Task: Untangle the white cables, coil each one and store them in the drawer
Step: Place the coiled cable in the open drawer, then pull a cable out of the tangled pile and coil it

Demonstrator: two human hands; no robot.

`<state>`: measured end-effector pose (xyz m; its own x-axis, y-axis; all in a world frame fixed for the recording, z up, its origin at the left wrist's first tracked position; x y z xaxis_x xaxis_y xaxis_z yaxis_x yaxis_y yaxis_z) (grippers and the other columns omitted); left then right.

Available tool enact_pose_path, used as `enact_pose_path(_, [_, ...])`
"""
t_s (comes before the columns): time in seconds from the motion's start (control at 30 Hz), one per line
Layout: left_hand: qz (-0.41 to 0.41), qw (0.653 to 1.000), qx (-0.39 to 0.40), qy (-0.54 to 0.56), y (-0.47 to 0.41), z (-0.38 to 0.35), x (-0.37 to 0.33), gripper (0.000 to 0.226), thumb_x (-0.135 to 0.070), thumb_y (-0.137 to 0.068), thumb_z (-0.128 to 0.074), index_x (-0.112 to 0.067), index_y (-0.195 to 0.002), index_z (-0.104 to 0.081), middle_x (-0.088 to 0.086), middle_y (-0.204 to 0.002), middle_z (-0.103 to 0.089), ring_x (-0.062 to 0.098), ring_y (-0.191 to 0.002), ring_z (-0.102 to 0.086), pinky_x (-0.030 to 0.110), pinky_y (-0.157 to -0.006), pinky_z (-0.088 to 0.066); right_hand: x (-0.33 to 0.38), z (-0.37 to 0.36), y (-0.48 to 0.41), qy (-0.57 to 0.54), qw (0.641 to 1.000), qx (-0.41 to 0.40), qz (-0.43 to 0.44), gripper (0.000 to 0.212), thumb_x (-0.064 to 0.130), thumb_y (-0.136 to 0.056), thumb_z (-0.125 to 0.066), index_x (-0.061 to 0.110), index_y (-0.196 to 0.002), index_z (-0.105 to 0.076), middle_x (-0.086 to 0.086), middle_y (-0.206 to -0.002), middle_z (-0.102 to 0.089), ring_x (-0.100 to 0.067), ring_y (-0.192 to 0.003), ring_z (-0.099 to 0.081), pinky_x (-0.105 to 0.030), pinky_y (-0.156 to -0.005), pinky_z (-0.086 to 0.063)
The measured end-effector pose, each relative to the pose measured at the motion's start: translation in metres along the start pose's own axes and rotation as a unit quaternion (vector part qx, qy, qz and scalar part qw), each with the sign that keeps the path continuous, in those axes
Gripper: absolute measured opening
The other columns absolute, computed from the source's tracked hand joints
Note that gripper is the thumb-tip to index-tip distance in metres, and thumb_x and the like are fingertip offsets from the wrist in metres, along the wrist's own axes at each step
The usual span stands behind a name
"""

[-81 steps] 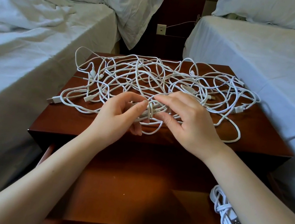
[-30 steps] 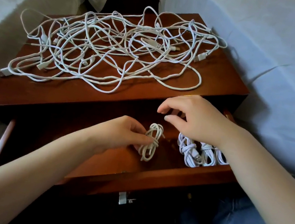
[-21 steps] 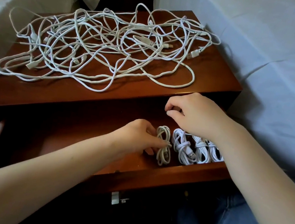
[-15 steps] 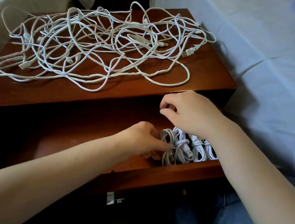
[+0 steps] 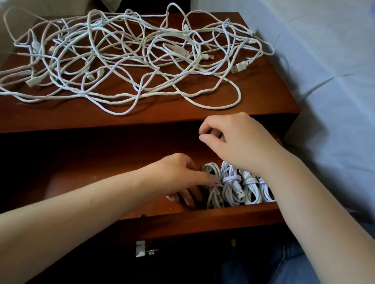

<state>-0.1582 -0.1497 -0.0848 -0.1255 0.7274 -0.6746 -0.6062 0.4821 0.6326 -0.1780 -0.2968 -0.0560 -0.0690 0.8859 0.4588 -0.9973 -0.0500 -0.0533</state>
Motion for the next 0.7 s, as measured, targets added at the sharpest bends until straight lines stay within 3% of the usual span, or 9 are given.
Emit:
enact_pose_path(0.13, [-0.010, 0.999, -0.030, -0.005, 0.009, 0.018, 0.003, 0.033, -0.042, -0.089, -0.063, -0.014, -0.104, -0.055, 0.005, -0.079, -0.075, 0.014, -0.063, -0.067, 0.022, -0.050, -0.042, 0.007, 0.001, -0.002, -0.083, 0.996, -0.024, 0.024, 0.013, 0.026, -0.094, -0.060, 0.022, -0.099, -0.071, 0.009, -0.077, -0.067, -0.007, -0.071, -0.062, -0.038, -0.074, -0.055])
enact_pose_path(0.37, [-0.166, 0.972, -0.120, 0.116, 0.044, 0.066, 0.003, 0.014, -0.026, -0.095, -0.056, -0.014, -0.097, -0.063, 0.003, -0.081, -0.075, 0.013, -0.070, -0.068, 0.023, -0.060, -0.046, 0.033, 0.007, -0.027, -0.112, 0.984, -0.117, 0.079, 0.014, 0.020, -0.094, -0.058, 0.022, -0.102, -0.069, 0.009, -0.080, -0.067, -0.009, -0.067, -0.063, -0.035, -0.068, -0.054])
enact_pose_path(0.47, [-0.205, 0.940, -0.204, 0.182, 0.053, 0.093, 0.002, 0.013, -0.022, -0.095, -0.055, -0.013, -0.089, -0.063, 0.003, -0.072, -0.072, 0.012, -0.063, -0.065, 0.023, -0.060, -0.046, 0.047, 0.009, -0.047, -0.099, 0.980, -0.144, 0.097, 0.016, 0.018, -0.094, -0.059, 0.021, -0.106, -0.069, 0.008, -0.085, -0.068, -0.009, -0.069, -0.062, -0.029, -0.067, -0.051])
enact_pose_path(0.57, [-0.229, 0.891, -0.292, 0.261, 0.054, 0.127, 0.001, 0.015, -0.015, -0.094, -0.055, -0.011, -0.081, -0.061, 0.002, -0.060, -0.067, 0.012, -0.052, -0.059, 0.021, -0.053, -0.045, 0.063, 0.008, -0.070, -0.105, 0.972, -0.174, 0.118, 0.016, 0.016, -0.093, -0.059, 0.018, -0.106, -0.069, 0.008, -0.087, -0.067, -0.013, -0.074, -0.063, -0.033, -0.072, -0.053])
enact_pose_path(0.7, [-0.256, 0.843, -0.392, 0.264, 0.047, 0.167, 0.001, 0.012, -0.012, -0.092, -0.053, -0.013, -0.081, -0.057, 0.000, -0.054, -0.065, 0.011, -0.047, -0.056, 0.019, -0.046, -0.041, 0.084, 0.000, -0.102, -0.105, 0.962, -0.205, 0.145, 0.016, 0.012, -0.091, -0.060, 0.015, -0.102, -0.070, 0.009, -0.084, -0.063, -0.011, -0.071, -0.061, -0.031, -0.070, -0.053])
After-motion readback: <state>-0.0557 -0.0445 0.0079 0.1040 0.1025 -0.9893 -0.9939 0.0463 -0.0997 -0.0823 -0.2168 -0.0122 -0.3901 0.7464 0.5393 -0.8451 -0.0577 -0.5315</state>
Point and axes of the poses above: each hand's wrist, its own y-axis away from the middle knuckle, its own z-axis out of the back of the hand, x = y × z, the point moved 1 cm from there along -y, towards the middle knuckle
